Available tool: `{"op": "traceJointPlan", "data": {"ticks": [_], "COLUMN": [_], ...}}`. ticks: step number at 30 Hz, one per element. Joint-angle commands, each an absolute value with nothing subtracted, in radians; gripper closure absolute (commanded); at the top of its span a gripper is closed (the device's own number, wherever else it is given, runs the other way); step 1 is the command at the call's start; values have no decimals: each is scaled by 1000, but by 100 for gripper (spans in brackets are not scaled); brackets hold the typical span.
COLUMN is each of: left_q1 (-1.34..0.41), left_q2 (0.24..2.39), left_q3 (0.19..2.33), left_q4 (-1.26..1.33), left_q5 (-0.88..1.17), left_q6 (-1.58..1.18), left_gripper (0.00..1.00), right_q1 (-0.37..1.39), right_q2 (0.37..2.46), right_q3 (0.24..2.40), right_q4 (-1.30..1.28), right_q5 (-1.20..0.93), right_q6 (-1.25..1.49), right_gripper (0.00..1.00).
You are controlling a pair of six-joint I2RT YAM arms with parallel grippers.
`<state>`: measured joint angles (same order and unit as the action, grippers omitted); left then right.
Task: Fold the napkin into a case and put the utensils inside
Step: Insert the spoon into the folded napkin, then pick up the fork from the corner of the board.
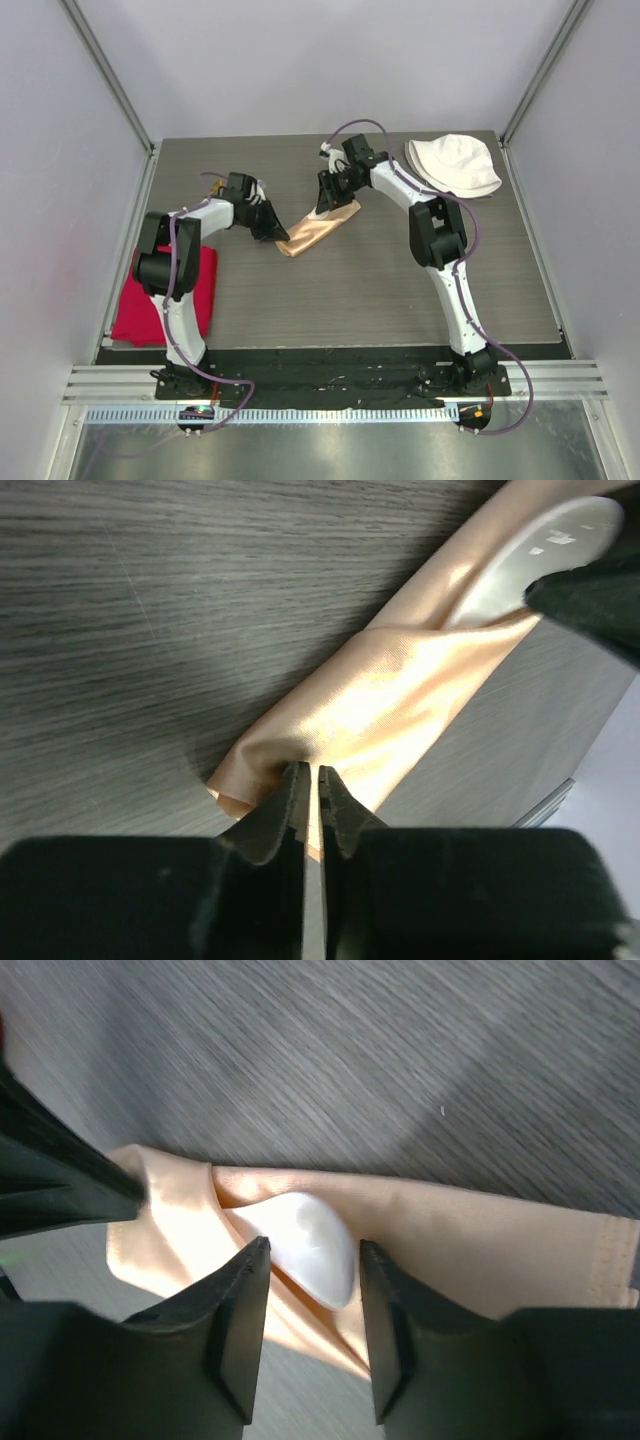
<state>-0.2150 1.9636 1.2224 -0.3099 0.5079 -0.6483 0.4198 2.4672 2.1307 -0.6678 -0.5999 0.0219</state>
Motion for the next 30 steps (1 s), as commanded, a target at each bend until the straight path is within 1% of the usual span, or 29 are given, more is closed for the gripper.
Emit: {"op": "traceJointPlan", "data": {"ticks": [1, 2, 3, 4, 6, 8, 9, 10, 11, 12, 13, 14, 16, 18, 19, 20, 21, 22, 23, 24, 25, 27, 28, 30], "left_q1": [-216, -215, -213, -209, -187, -151, -134, -97, -77, -63, -45, -41, -26, -12, -5, -5, 26, 40, 51, 66, 89, 106, 118, 124], "left_q2": [1864, 1832, 1816, 1801, 1753, 1727, 1718, 1720, 1726, 1761, 1779, 1801, 1865, 1925, 2010, 2054, 2113, 2216, 2265, 2299, 2360, 2405, 2419, 2456], "left_q3": [1258, 1262, 1276, 1282, 1292, 1304, 1308, 1330, 1348, 1377, 1412, 1493, 1555, 1694, 1751, 1884, 1961, 2042, 2122, 2204, 2238, 2331, 2332, 2342], "left_q4": [-339, -354, -360, -368, -379, -393, -422, -443, -466, -542, -589, -632, -676, -719, -779, -822, -883, -946, -1024, -1025, -1028, -1052, -1039, -1025], "left_q5": [477, 473, 472, 468, 460, 413, 385, 352, 294, 266, 230, 125, 40, 25, 69, 113, 148, 115, 82, 81, 84, 89, 104, 86], "left_q6": [-643, -641, -640, -644, -652, -660, -658, -657, -640, -626, -603, -556, -487, -361, -306, -225, -116, -88, -77, -51, -49, -41, -34, -20], "left_gripper": [79, 76, 73, 68, 65, 64, 64, 57, 56, 52, 44, 43, 43, 45, 45, 45, 45, 47, 47, 46, 47, 46, 46, 45], "right_q1": [410, 403, 394, 388, 379, 373, 368, 364, 359, 359, 360, 360, 360, 360, 362, 371, 379, 390, 412, 429, 445, 486, 494, 500], "right_q2": [2410, 2398, 2385, 2360, 2332, 2286, 2270, 2231, 2208, 2188, 2168, 2136, 2093, 2014, 1984, 1944, 1877, 1838, 1806, 1739, 1706, 1643, 1597, 1545], "right_q3": [2097, 2083, 2079, 2074, 2075, 2079, 2083, 2085, 2068, 2057, 2048, 2030, 1969, 1899, 1797, 1739, 1680, 1563, 1511, 1458, 1349, 1248, 1176, 1111], "right_q4": [-611, -604, -600, -589, -592, -607, -621, -646, -647, -643, -637, -635, -620, -594, -533, -493, -415, -378, -349, -287, -256, -174, -169, -157], "right_q5": [-566, -548, -545, -532, -484, -441, -383, -335, -312, -314, -318, -316, -314, -333, -357, -370, -382, -399, -426, -446, -459, -506, -518, -538], "right_q6": [80, 90, 101, 110, 121, 126, 127, 143, 150, 150, 172, 187, 213, 245, 256, 280, 288, 304, 320, 339, 354, 382, 380, 382], "right_gripper": [47, 43, 37, 34, 27, 23, 21, 20, 18, 14, 11, 0, 0, 0, 0, 0, 0, 0, 0, 0, 0, 0, 0, 0]}}
